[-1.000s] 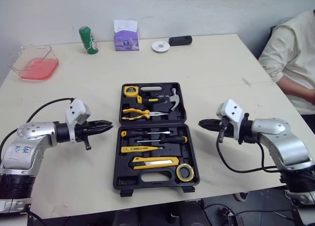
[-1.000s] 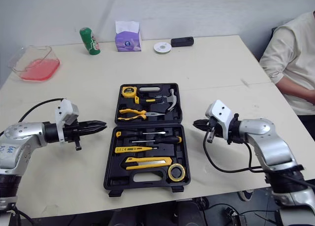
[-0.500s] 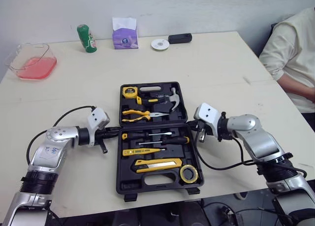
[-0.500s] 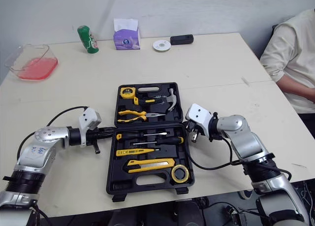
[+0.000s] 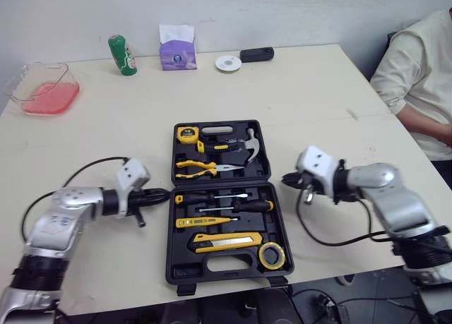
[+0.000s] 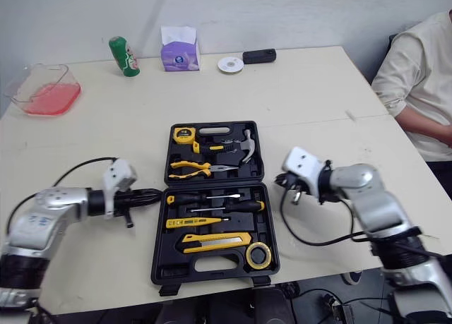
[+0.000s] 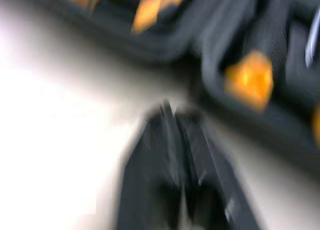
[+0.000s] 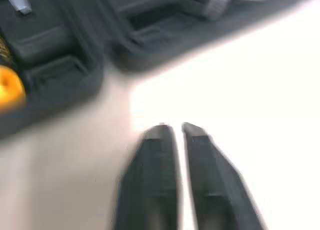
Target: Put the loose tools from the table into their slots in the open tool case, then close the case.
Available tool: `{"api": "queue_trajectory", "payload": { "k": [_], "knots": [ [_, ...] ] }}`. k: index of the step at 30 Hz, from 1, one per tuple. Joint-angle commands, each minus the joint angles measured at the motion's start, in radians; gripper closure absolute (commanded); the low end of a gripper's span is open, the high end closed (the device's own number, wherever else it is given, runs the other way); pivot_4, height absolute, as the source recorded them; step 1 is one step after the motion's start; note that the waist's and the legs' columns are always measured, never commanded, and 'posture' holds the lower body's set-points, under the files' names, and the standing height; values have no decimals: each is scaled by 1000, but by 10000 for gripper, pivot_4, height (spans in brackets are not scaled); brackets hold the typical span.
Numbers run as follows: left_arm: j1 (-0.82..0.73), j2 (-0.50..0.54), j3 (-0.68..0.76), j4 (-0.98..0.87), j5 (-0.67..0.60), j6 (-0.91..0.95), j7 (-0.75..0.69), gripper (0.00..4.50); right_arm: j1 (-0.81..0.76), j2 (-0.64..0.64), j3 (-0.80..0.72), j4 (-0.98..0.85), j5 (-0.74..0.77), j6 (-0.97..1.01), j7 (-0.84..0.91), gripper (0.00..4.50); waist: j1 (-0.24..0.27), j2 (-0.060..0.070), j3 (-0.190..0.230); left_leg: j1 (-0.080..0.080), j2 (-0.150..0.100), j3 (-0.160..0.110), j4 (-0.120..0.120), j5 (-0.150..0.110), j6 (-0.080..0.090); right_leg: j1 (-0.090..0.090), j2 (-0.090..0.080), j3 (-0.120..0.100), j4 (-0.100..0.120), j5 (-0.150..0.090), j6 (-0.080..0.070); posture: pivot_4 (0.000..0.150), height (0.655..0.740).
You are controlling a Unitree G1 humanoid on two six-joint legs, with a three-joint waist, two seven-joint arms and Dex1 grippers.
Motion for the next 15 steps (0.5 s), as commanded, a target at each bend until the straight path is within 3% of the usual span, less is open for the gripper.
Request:
{"api": "queue_trajectory", "payload": {
  "k": [1, 5, 6, 11, 15],
  "knots": [
    [-68, 20, 96, -72, -103, 161, 46, 21368, -35, 1, -85, -47, 127, 154, 22, 19867, 1, 0, 0, 1, 0, 0, 0, 0, 0, 1, 0, 0, 0, 0, 0, 1500, 7244],
    [-241, -9, 122, -85, -240, 513, 143, 2746, -142, 61, -120, -46, 243, 454, -57, 12, 2, 0, 0, 1, -1, -1, 0, 0, 0, 1, 1, 2, 2, 0, -1, 1500, 7244],
    [-277, -25, 106, -87, -237, 568, 183, 846, -170, 86, -110, -46, 240, 495, -96, 0, 2, 0, 0, 1, -1, -1, 0, 0, 0, 1, 2, 2, 2, 0, -1, 1500, 7244],
    [-382, -130, 90, -35, -192, 802, 377, 846, -329, 245, -120, 47, 236, 714, -282, 0, -14, 0, 0, 1, -1, 0, 0, 1, -2, 0, 1, 3, 2, 0, -1, 1500, 7244],
    [-416, -171, 107, 0, -186, 864, 431, 846, -417, 324, -137, 157, 195, 765, -402, 0, -22, 0, 0, -2, 0, 0, 0, 2, -2, -2, 1, 2, 3, 0, -1, 1500, 7244]
  ]
}}
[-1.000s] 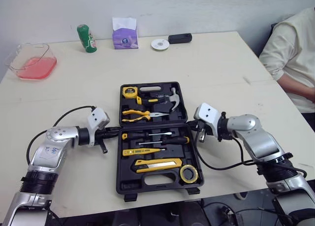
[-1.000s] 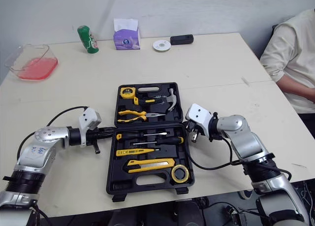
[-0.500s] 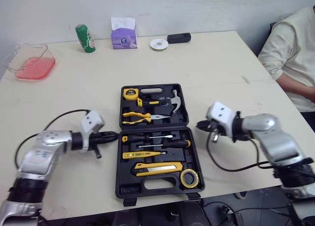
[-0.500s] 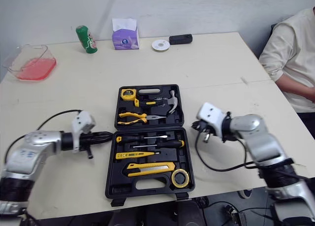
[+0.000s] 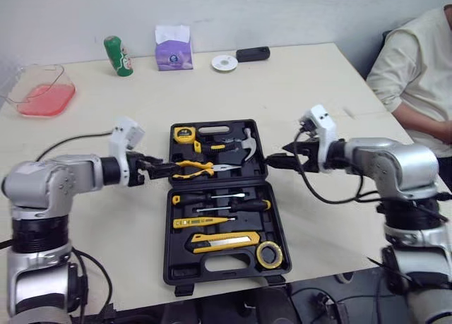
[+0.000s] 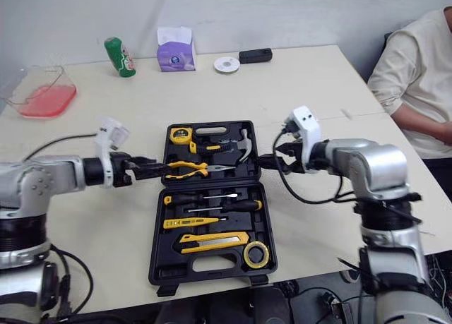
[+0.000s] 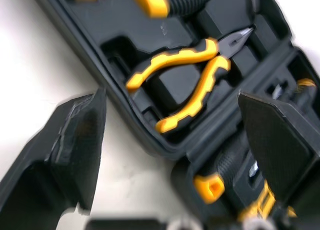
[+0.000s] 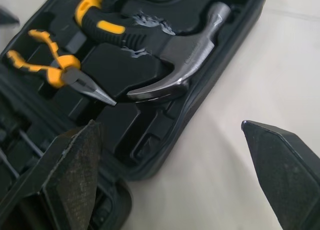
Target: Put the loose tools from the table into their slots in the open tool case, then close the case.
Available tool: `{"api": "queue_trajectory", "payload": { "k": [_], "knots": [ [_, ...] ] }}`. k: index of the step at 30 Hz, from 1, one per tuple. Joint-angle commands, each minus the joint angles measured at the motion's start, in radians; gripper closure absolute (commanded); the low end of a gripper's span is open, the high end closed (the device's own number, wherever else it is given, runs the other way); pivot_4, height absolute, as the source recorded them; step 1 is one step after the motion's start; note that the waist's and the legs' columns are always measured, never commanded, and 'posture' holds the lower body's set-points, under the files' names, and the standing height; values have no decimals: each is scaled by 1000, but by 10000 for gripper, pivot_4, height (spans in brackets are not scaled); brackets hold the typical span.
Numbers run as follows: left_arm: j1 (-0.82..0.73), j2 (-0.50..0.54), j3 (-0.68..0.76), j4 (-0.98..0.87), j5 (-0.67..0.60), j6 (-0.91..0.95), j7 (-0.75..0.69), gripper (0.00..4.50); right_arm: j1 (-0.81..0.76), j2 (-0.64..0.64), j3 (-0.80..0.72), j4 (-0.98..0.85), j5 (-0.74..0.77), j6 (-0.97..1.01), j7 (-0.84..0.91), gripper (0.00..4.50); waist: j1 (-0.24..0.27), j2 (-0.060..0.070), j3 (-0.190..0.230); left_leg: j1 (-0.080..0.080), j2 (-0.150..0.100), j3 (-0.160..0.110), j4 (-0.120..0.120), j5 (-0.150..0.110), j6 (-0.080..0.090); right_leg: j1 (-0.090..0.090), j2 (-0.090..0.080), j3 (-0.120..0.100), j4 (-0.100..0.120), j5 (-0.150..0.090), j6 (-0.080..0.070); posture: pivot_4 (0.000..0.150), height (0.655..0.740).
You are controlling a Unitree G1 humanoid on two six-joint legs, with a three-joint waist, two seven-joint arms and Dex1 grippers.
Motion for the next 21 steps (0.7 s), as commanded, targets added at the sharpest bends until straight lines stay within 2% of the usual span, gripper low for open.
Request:
{"api": "queue_trajectory", "payload": {
  "k": [1, 10, 16, 19, 21],
  "knots": [
    [-34, 5, 26, 11, 10, 29, 36, 846, -60, 32, -47, 70, -25, 34, -99, 0, 0, 0, 0, 0, 0, 0, 0, 0, 0, 0, 0, 0, 0, 0, 0, 1500, 7244],
    [-21, -33, 40, 57, 29, 13, 88, 846, -70, 91, 1, 73, -15, 76, -154, 0, 1, 0, 0, 0, 0, 0, 0, 0, 0, 0, -1, 0, 0, 0, 0, 1500, 7244],
    [4, -29, 26, 43, 34, -3, 99, 846, -59, 87, 22, 81, -28, 63, -163, 0, 0, 0, 0, 0, 0, 0, 0, 0, -1, 0, -1, 0, -1, 0, 0, 1500, 7244],
    [26, -49, 22, 27, 42, -18, 120, 9123, -43, 74, 46, 77, -38, 47, -162, 7969, 0, 0, 0, 1, 0, 0, 0, 0, -1, 0, -1, 0, -1, 0, 0, 1500, 7244],
    [19, -85, 50, 40, 43, -6, 147, 17703, -32, 70, 59, 73, -34, 44, -156, 17361, 1, 0, 0, 1, 0, 0, 0, 0, -1, 0, -1, 0, -1, 0, 0, 1500, 7244]
  ]
}}
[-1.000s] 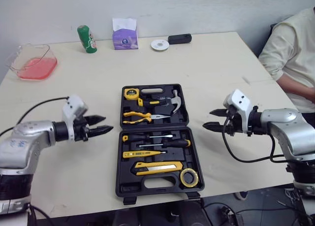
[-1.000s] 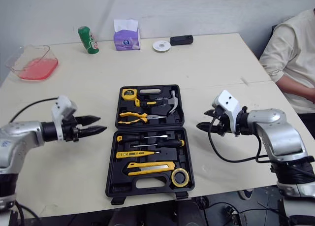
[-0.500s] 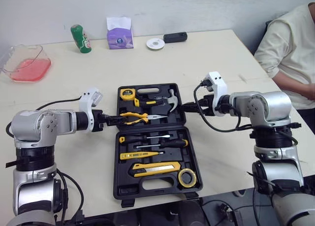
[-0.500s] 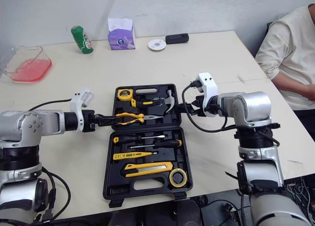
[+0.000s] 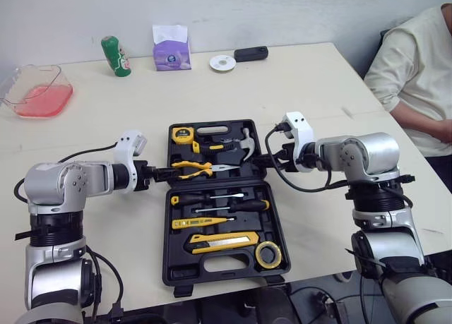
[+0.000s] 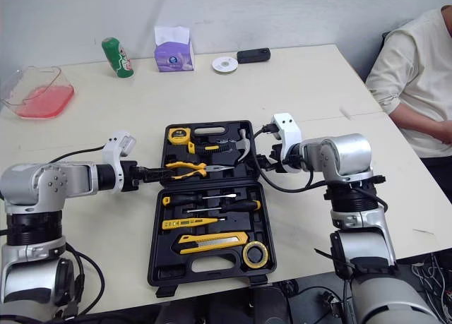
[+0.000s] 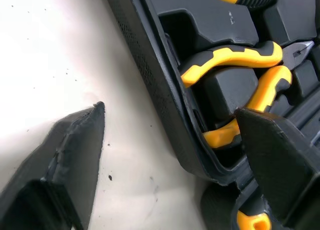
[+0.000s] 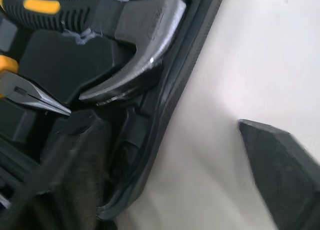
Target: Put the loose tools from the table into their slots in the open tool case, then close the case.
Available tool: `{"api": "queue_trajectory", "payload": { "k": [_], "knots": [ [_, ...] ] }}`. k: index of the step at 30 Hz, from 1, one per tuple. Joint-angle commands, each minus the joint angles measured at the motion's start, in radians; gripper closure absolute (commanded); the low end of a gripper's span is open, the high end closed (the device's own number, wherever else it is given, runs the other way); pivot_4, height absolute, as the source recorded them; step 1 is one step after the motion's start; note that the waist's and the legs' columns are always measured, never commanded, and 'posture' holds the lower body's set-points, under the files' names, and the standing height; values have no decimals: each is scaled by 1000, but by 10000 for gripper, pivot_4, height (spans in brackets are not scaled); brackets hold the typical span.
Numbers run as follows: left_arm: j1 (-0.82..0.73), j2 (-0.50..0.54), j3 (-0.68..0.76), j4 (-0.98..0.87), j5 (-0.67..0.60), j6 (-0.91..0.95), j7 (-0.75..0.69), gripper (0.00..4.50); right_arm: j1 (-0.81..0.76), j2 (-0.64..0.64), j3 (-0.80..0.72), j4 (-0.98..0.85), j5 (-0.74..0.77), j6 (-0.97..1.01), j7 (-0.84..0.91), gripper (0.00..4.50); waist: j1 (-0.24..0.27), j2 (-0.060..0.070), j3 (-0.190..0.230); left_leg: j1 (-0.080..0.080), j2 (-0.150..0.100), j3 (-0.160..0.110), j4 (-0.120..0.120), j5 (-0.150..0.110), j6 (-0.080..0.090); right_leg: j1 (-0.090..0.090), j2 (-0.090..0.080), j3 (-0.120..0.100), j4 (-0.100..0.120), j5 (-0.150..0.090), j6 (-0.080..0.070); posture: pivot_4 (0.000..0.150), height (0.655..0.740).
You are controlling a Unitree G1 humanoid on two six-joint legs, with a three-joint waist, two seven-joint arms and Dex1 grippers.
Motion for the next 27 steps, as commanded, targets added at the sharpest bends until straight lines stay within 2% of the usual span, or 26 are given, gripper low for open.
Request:
{"api": "queue_trajectory", "payload": {
  "k": [1, 5, 6, 8, 12, 19, 27],
  "knots": [
    [8, -38, 38, -7, 14, 18, 49, 22230, 8, -19, 19, -36, -1, -20, 7, 22539, 1, 0, 0, 0, 0, 0, 0, 0, 0, 0, 0, 0, 0, 0, 0, 1500, 7244],
    [40, -70, 14, -64, 1, 43, 60, 39885, 25, -22, 39, -40, -4, -35, 11, 42517, 1, 1, -2, 2, -1, 0, 0, 0, 0, 2, 0, 0, 0, 0, 0, 1500, 7244],
    [46, -76, 13, -76, -1, 48, 63, 42673, 27, -22, 40, -42, -3, -35, 10, 45000, 2, 1, -3, 3, -1, 0, 0, 0, 0, 3, -1, 0, 0, 0, 0, 1500, 7244],
    [49, -93, 26, -86, -2, 55, 76, 44430, 30, -24, 45, -46, -4, -42, 11, 45000, 3, 0, -4, 3, -1, 0, 0, 0, 0, 4, -2, 0, 0, 0, 0, 1500, 7244],
    [57, -104, 29, -104, -6, 33, 80, 44540, 35, -27, 49, -55, -2, -47, 13, 45000, 3, 0, -4, 4, -2, -1, 0, 0, 0, 4, -3, 0, 0, 0, 0, 1500, 7244],
    [54, -91, -14, -142, 7, -134, 44, 44571, 45, -29, 47, -83, -16, -147, 17, 45000, 5, 0, -4, 3, -3, -2, 0, 1, 1, 4, -6, -2, 1, 1, 1, 1500, 7244],
    [24, -41, -122, -97, 167, -667, -71, 44833, 45, -58, 48, -140, -132, -604, 30, 45000, 1, 2, -1, -4, -4, -1, 0, 2, 2, -1, -6, -3, -2, 2, 3, 1500, 7244]
  ]
}}
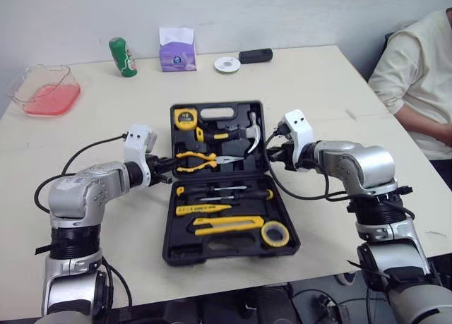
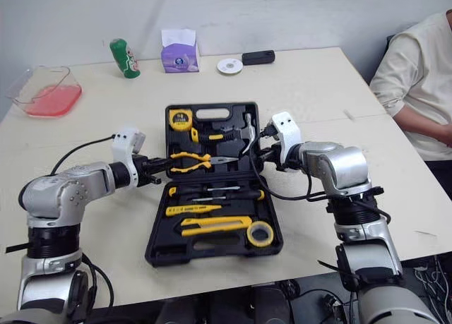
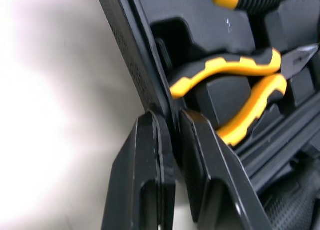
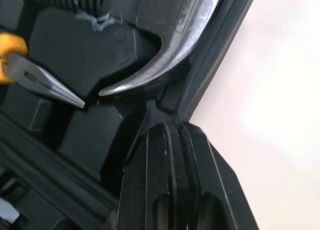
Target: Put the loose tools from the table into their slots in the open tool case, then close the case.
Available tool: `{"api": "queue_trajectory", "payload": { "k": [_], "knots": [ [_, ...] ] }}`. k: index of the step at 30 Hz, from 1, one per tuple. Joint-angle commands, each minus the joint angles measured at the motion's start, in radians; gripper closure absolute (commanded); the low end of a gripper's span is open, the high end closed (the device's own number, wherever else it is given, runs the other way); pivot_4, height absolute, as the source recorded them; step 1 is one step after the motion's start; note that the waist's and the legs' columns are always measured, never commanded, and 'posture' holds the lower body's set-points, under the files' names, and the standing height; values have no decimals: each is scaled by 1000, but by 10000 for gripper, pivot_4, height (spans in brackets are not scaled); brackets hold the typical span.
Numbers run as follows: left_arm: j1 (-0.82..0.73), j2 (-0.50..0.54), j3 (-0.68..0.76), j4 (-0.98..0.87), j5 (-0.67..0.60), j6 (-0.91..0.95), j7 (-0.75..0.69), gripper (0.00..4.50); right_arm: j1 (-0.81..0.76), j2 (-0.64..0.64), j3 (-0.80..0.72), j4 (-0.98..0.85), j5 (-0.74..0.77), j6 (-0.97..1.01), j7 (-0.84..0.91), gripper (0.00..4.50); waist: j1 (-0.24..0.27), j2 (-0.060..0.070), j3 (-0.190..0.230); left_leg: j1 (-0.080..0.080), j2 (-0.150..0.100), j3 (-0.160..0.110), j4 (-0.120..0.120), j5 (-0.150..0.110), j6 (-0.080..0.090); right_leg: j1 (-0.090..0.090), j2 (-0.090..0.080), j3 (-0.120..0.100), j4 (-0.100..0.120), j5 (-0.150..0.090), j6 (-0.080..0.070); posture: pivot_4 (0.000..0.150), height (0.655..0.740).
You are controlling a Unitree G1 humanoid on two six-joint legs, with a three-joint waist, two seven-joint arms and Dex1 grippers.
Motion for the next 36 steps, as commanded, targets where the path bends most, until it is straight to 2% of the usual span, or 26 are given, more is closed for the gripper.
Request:
{"api": "queue_trajectory", "payload": {
  "k": [1, 5, 12, 13, 14, 15, 17, 18, 20, 22, 23, 25, 26, 27, 28, 29, 31, 32, 33, 34, 35, 36],
  "knots": [
    [-33, 23, -43, -28, 47, -246, -95, 44833, -21, -33, -13, -72, -70, -252, 12, 45000, -2, 1, 1, -1, 1, 0, -1, 0, 0, -1, 1, 0, 0, 0, 0, 1500, 7244],
    [5, 20, -69, -8, 114, -434, -109, 44943, 56, -69, 8, -90, -163, -517, 17, 45000, 1, 1, 1, -15, 0, 2, -1, 0, 0, -16, 1, -2, 3, 0, 0, 1500, 7244],
    [167, 36, -100, -73, 220, -633, -90, 44943, 282, -127, 45, -56, -344, -993, -12, 45000, -1, 1, 1, -14, 1, 11, -3, 0, 1, -16, 2, -8, 1, 0, 0, 1500, 7244],
    [200, 32, -79, -101, 215, -642, -78, 40291, 315, -133, 28, -70, -345, -1057, -15, 45000, -1, 1, 1, -13, 1, 12, -3, 0, 1, -15, 2, -7, -1, 0, 0, 1500, 7244],
    [231, 31, -54, -133, 203, -645, -73, 35349, 345, -138, 9, -100, -316, -1097, 6, 41344, -1, 1, 1, -11, 1, 12, -2, 0, 1, -14, 2, -7, -1, 0, 0, 1500, 7244],
    [261, 30, -25, -165, 188, -643, -68, 32738, 372, -140, -16, -142, -271, -1134, 29, 37460, -1, 1, 1, -10, 1, 12, -1, 0, 1, -13, 2, -6, 0, 0, 0, 1500, 7244],
    [317, 30, 40, -239, 143, -607, -60, 23092, 424, -159, -64, -236, -206, -1176, 67, 28458, -2, 1, 1, -7, 1, 10, -1, 0, 1, -12, 2, -2, 2, 0, 0, 1500, 7244],
    [347, 29, 77, -280, 113, -578, -54, 18432, 455, -174, -92, -285, -185, -1170, 77, 23527, -3, 1, 1, -7, 1, 8, -1, 0, 1, -13, 3, 0, 3, 1, 0, 1500, 7244],
    [432, 47, 165, -372, 12, -481, -79, 9316, 556, -238, -152, -421, -84, -1036, 136, 13600, -2, 1, 1, -6, 2, 7, -1, 0, 0, -13, 4, 3, 4, 1, -1, 1500, 7244],
    [463, 59, 199, -412, -35, -431, -86, 2682, 597, -268, -175, -482, -34, -964, 158, 5656, 1, 0, 1, -6, 4, 4, -1, 0, 0, -11, 4, 6, 2, 1, -1, 1500, 7244],
    [513, 83, 228, -441, -69, -394, -113, 0, 649, -301, -205, -530, 28, -917, 192, 246, 1, 0, 1, -4, 4, 3, 0, 0, 0, -8, 5, 5, 2, 1, -1, 1500, 7244],
    [730, 163, 468, -483, -290, -209, -278, 0, 923, -443, -427, -660, 265, -746, 439, 246, 4, 0, 2, 4, 4, 1, -2, -2, 0, 1, 6, 5, -2, 1, -1, 1500, 7244],
    [848, 206, 587, -476, -363, -145, -388, 0, 1054, -494, -561, -683, 397, -595, 530, 246, 4, 1, 2, 6, 4, 0, -3, -5, 1, 4, 6, 4, -4, -1, -2, 1500, 7244],
    [927, 236, 664, -467, -413, -111, -454, 0, 1144, -525, -656, -692, 487, -496, 575, 246, 3, 0, 2, 6, 9, -1, -6, -6, 1, 5, 7, 4, -5, -4, -1, 1500, 7244],
    [942, 255, 704, -426, -417, -109, -446, 0, 1190, -536, -705, -679, 524, -455, 587, 246, 1, -2, 2, 7, 11, -1, -5, -9, 1, 5, 9, 4, -5, -8, 0, 1500, 7244],
    [934, 272, 723, -394, -430, -100, -431, 0, 1227, -549, -736, -670, 557, -419, 605, 246, 2, -3, 2, 9, 11, -3, -4, -10, 2, 8, 10, 4, -7, -8, -1, 1500, 7244],
    [848, 307, 688, -322, -402, -122, -393, 0, 1316, -564, -744, -673, 527, -420, 705, 246, 7, -3, 4, 11, 9, -7, 1, -16, 8, 14, 11, 1, -10, -7, -2, 1500, 7244],
    [814, 318, 660, -305, -386, -138, -388, 0, 1347, -564, -735, -679, 500, -434, 738, 246, 13, -2, 4, 15, 8, -9, -1, -16, 5, 21, 13, -1, -21, -3, -8, 1500, 7244],
    [794, 324, 642, -295, -373, -150, -386, 0, 1366, -561, -729, -685, 480, -448, 756, 246, 16, 7, 3, 18, 10, -12, -3, -16, 4, 25, 14, -2, -30, -3, -15, 1500, 7244],
    [770, 326, 622, -289, -374, -148, -376, 0, 1373, -558, -717, -685, 461, -455, 754, 246, 15, 20, 1, 19, 19, -17, -3, -17, 3, 34, 25, -5, -53, 5, -14, 1500, 7244],
    [757, 326, 613, -285, -377, -145, -372, 0, 1374, -555, -710, -686, 452, -457, 749, 246, 27, 27, -6, 12, 29, -21, -6, -17, 4, 44, 33, -8, -75, 18, -15, 1500, 7244],
    [740, 327, 595, -284, -380, -145, -368, 0, 1358, -545, -697, -682, 441, -467, 733, 246, 28, 18, -5, 5, 38, -18, -17, -14, 6, 55, 24, -19, -62, 27, -19, 1500, 7244]
  ]
}}
